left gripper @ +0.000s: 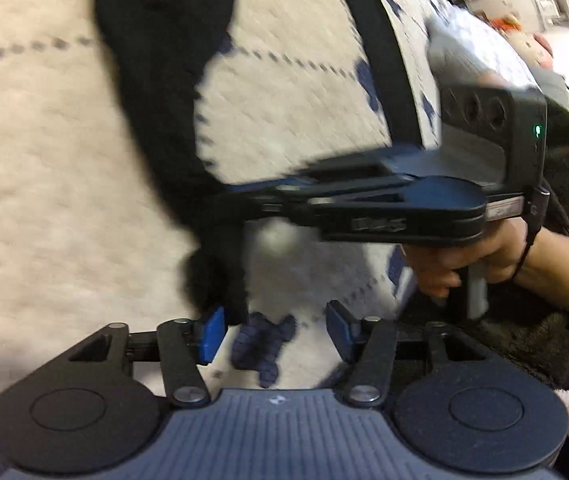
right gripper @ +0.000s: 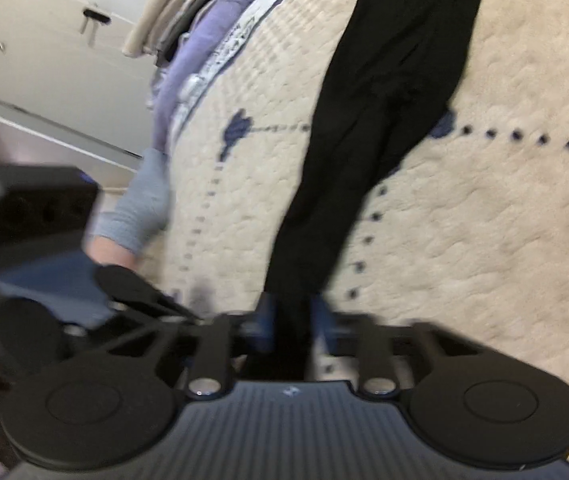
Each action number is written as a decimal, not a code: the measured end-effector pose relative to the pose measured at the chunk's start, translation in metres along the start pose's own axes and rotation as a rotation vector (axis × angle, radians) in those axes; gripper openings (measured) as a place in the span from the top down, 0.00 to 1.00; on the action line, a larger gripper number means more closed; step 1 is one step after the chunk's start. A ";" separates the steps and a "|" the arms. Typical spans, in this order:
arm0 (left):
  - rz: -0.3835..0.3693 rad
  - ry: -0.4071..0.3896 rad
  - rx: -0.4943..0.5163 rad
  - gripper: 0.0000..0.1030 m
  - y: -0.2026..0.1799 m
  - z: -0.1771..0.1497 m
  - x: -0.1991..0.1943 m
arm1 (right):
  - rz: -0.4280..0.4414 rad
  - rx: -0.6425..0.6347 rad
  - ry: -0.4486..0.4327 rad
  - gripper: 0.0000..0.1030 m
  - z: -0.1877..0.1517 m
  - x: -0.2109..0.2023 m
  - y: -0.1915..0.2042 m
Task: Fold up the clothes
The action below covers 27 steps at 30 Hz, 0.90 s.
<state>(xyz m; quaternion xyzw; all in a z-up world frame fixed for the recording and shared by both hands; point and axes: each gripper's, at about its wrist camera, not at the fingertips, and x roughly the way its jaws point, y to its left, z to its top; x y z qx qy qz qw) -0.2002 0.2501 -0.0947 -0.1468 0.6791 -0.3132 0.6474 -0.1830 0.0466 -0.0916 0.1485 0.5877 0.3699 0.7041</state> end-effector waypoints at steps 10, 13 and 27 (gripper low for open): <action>0.113 -0.263 -0.255 0.45 0.037 0.023 -0.028 | -0.059 0.162 -0.049 0.83 0.013 -0.040 -0.038; 0.092 -0.314 -0.304 0.45 0.040 0.031 -0.026 | -0.084 0.120 -0.081 0.68 0.014 -0.049 -0.033; 0.011 -0.276 -0.310 0.83 0.025 0.042 0.002 | -0.074 -0.171 -0.075 0.61 -0.006 -0.053 0.013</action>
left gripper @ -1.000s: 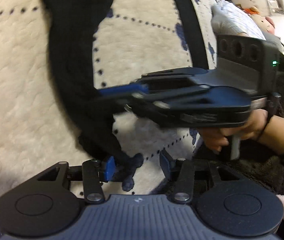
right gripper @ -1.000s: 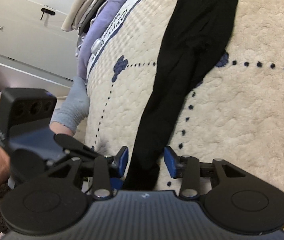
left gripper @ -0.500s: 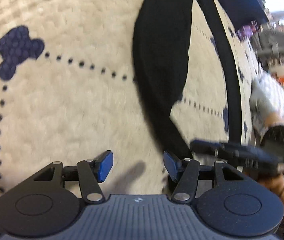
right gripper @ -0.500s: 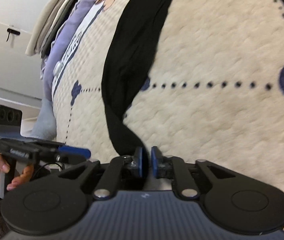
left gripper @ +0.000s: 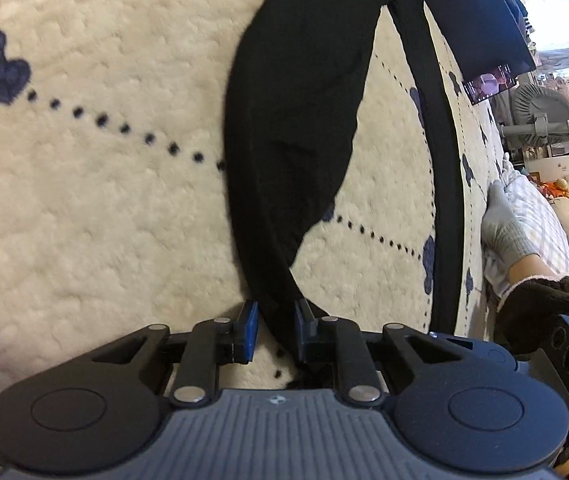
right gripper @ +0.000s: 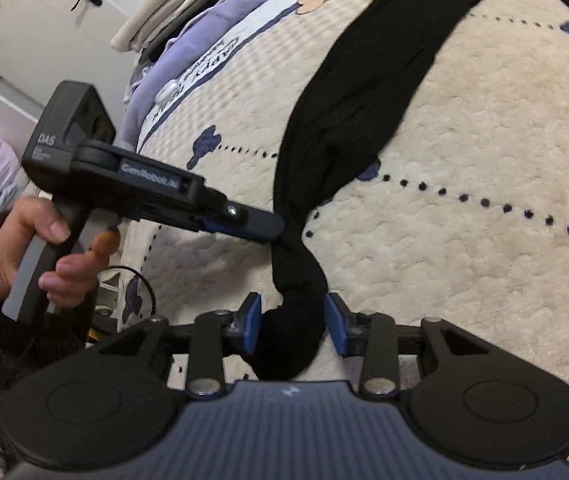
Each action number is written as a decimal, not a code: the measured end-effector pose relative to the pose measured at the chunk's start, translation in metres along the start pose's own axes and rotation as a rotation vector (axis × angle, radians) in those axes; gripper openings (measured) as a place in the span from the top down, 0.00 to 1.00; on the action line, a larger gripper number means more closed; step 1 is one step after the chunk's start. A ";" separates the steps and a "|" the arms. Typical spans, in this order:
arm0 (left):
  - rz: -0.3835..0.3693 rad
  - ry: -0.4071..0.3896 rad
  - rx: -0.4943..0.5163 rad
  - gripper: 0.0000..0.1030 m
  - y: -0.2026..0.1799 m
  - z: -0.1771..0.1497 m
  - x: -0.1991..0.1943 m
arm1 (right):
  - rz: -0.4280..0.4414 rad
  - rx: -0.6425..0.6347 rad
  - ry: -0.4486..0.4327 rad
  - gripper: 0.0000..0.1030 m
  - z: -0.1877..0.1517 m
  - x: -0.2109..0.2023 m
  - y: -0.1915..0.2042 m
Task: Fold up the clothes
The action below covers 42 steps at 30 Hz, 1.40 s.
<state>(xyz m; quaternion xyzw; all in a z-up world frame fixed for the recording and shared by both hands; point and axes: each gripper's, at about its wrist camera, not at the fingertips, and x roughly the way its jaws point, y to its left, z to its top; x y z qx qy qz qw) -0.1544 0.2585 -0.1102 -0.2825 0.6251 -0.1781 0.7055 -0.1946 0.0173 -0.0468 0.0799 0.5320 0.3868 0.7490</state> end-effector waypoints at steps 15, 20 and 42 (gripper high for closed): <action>-0.057 0.064 -0.003 0.60 -0.011 -0.009 -0.022 | -0.054 -0.155 0.032 0.97 -0.006 -0.003 0.015; -0.097 0.077 -0.043 0.53 -0.011 -0.015 -0.028 | 0.023 -0.126 0.008 0.97 -0.003 -0.018 0.012; -0.043 0.105 0.066 1.00 -0.026 -0.031 -0.032 | 0.148 -0.085 0.009 0.97 -0.011 -0.028 0.029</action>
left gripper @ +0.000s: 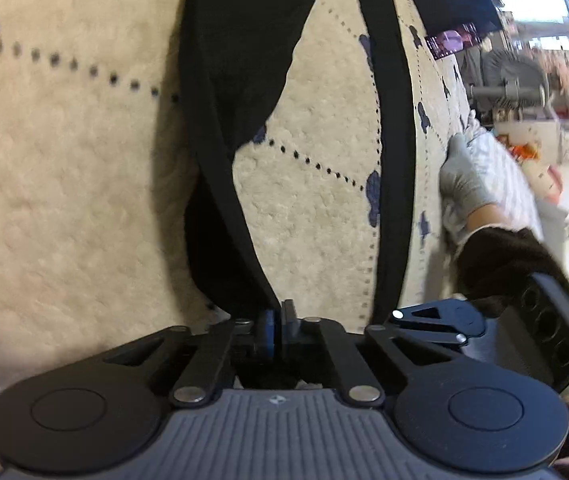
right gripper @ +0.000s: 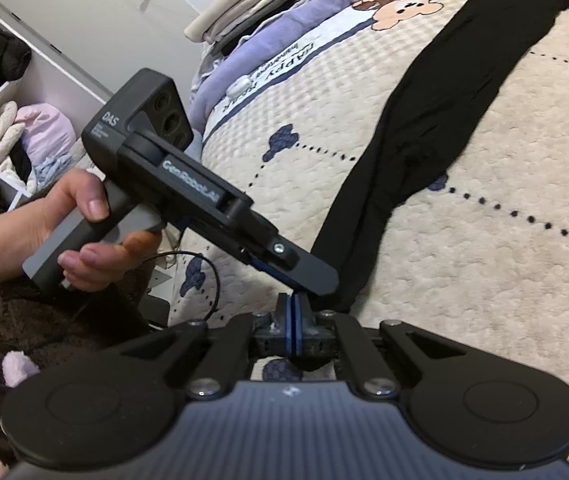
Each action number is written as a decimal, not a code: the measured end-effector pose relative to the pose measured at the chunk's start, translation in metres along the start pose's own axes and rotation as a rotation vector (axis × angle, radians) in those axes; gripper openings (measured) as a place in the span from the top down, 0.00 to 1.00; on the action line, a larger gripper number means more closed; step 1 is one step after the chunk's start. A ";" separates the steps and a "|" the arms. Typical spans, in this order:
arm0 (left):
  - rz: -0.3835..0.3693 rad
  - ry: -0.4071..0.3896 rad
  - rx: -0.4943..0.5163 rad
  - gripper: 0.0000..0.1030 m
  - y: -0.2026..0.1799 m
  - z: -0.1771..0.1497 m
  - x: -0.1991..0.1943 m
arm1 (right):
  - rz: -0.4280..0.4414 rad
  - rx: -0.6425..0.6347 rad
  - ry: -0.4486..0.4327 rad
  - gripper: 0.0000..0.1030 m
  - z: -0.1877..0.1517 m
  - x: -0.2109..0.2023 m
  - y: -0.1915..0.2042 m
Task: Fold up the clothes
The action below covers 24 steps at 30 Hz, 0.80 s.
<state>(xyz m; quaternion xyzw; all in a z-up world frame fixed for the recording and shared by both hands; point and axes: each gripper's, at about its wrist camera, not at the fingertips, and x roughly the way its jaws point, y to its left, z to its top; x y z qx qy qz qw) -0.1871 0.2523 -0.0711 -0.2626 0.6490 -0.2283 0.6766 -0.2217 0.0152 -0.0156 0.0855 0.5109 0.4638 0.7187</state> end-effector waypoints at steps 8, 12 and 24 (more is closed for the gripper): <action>0.191 -0.053 -0.112 1.00 0.050 0.007 -0.029 | 0.016 -0.015 0.001 0.74 0.003 0.013 0.004; 0.234 -0.040 -0.171 1.00 0.066 0.008 -0.029 | -0.049 -0.120 0.023 0.69 -0.003 0.024 0.010; 0.191 -0.058 -0.147 0.99 0.054 0.007 -0.023 | -0.057 -0.565 0.073 0.66 -0.035 0.060 0.050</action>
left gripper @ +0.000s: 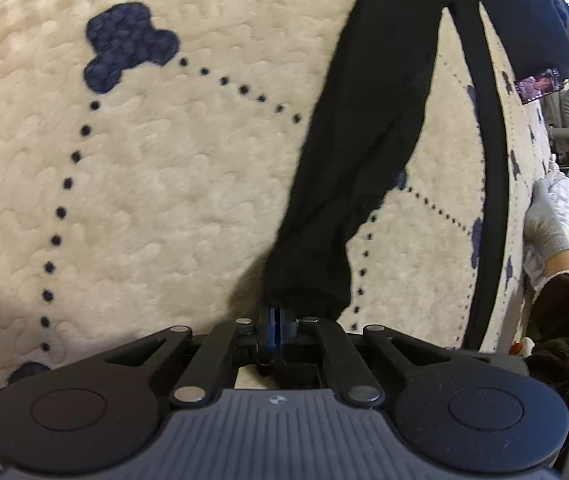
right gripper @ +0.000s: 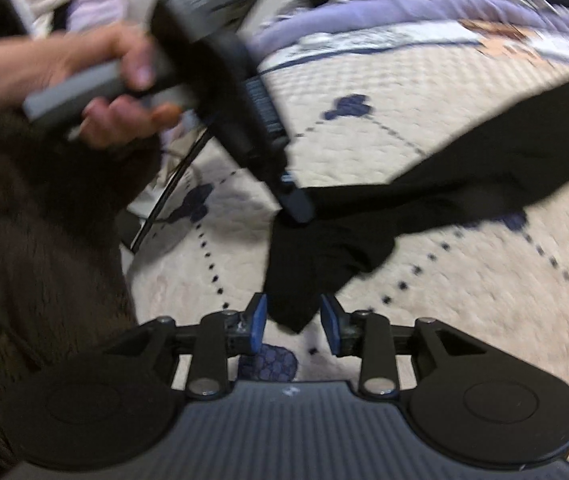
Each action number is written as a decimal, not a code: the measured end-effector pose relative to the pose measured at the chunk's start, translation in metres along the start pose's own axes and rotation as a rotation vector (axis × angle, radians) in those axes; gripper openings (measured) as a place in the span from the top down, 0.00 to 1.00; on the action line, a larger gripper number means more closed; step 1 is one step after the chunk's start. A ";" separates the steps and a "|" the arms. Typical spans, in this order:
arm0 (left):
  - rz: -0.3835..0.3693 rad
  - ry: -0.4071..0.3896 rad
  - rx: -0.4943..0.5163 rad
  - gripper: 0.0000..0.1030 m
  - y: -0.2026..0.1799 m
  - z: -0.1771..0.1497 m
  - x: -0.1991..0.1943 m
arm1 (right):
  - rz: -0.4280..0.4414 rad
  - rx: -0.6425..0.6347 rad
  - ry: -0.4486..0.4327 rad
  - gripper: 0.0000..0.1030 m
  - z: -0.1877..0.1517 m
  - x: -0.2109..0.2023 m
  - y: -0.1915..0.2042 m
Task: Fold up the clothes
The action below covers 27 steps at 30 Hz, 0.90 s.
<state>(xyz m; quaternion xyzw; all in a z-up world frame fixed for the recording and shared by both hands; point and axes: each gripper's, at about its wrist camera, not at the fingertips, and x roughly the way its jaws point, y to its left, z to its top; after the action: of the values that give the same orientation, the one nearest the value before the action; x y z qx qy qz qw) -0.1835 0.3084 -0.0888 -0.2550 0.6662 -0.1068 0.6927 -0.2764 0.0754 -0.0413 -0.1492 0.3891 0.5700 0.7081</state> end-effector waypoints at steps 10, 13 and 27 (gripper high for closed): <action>-0.024 0.039 0.020 0.59 -0.006 0.000 0.007 | -0.074 -0.259 0.058 0.99 -0.007 0.030 0.014; -0.051 0.022 0.013 0.59 -0.006 0.001 0.005 | -0.019 0.060 0.007 0.98 -0.001 0.019 -0.025; -0.188 0.037 -0.125 0.58 -0.003 -0.001 0.013 | 0.032 0.667 -0.091 0.97 -0.019 -0.008 -0.117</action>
<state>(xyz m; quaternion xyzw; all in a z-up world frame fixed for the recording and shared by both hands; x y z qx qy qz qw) -0.1825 0.2990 -0.0984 -0.3569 0.6575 -0.1343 0.6498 -0.1755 0.0218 -0.0749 0.1224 0.5244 0.4286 0.7255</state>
